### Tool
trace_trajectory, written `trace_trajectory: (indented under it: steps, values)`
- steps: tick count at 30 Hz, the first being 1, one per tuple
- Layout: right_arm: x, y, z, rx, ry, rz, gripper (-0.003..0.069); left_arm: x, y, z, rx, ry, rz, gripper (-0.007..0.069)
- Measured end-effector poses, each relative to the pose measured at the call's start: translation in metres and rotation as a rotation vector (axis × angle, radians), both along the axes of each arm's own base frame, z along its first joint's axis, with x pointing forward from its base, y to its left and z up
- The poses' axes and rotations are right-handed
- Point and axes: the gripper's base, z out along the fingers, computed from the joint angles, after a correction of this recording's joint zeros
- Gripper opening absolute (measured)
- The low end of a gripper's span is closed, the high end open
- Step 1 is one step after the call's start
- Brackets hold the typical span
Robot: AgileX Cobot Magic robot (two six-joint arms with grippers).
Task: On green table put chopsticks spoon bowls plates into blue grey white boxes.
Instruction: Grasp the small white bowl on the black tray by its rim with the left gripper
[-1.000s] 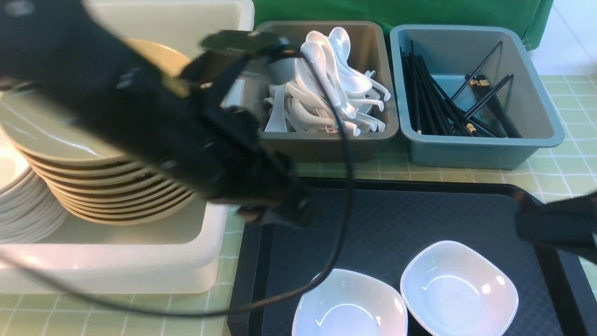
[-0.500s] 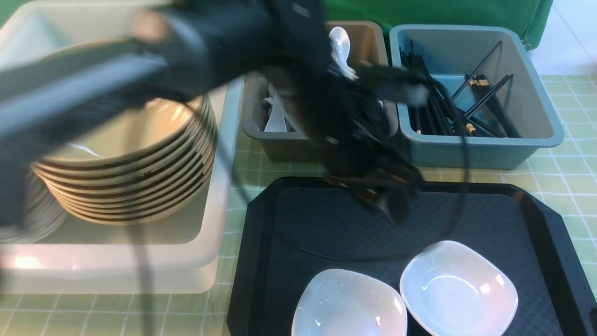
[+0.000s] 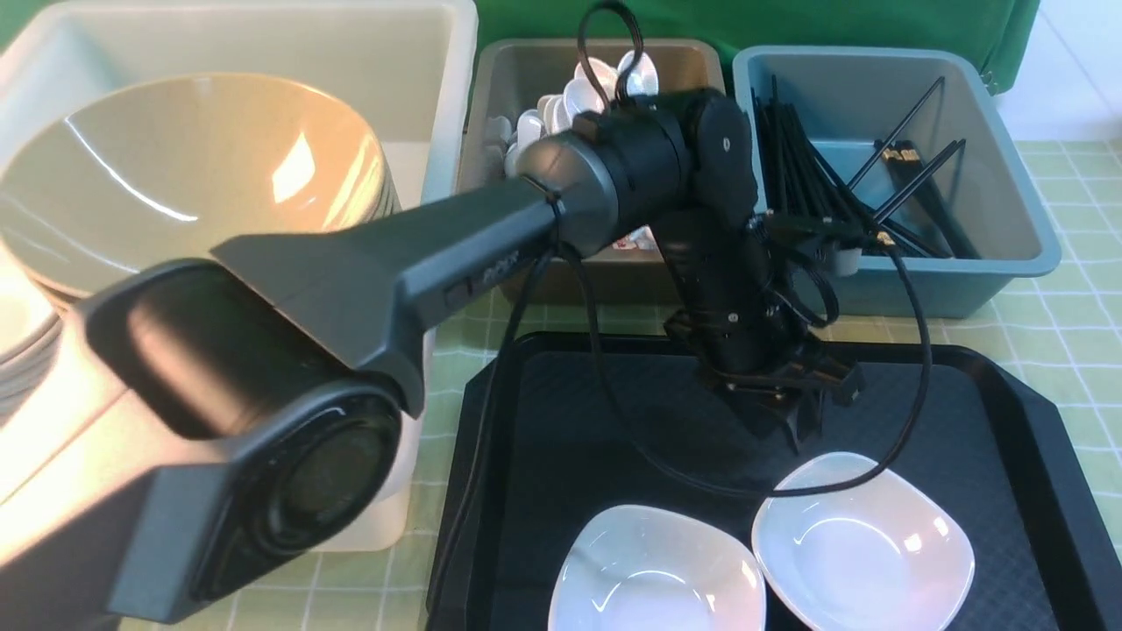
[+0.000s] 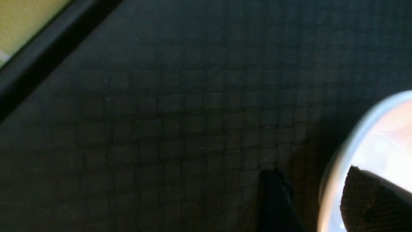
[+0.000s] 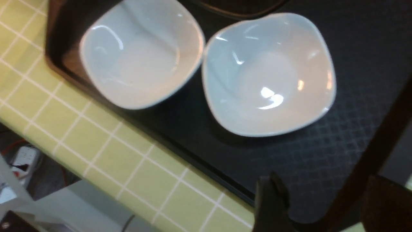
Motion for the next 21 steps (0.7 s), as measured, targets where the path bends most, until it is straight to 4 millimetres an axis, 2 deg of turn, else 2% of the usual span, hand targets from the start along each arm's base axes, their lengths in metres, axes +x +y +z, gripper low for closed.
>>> trace_trajectory:
  steps: [4,7,15,21]
  values:
    - [0.000,-0.002,-0.001,-0.023,0.003,-0.015,0.0382,-0.003,-0.003,0.000,0.010,-0.009,-0.010,0.0260]
    - [0.000,-0.002,-0.001,-0.031,0.005,-0.013,0.0382,-0.007,-0.006,0.000,0.011,-0.011,-0.021,0.0293]
    - [0.000,-0.002,-0.001,-0.037,-0.003,-0.007,0.0382,-0.023,-0.021,-0.005,0.032,-0.025,-0.084,0.0467]
    - [0.001,-0.002,-0.001,-0.036,-0.008,-0.008,0.0382,-0.025,-0.026,-0.022,0.010,0.034,-0.098,0.0465]
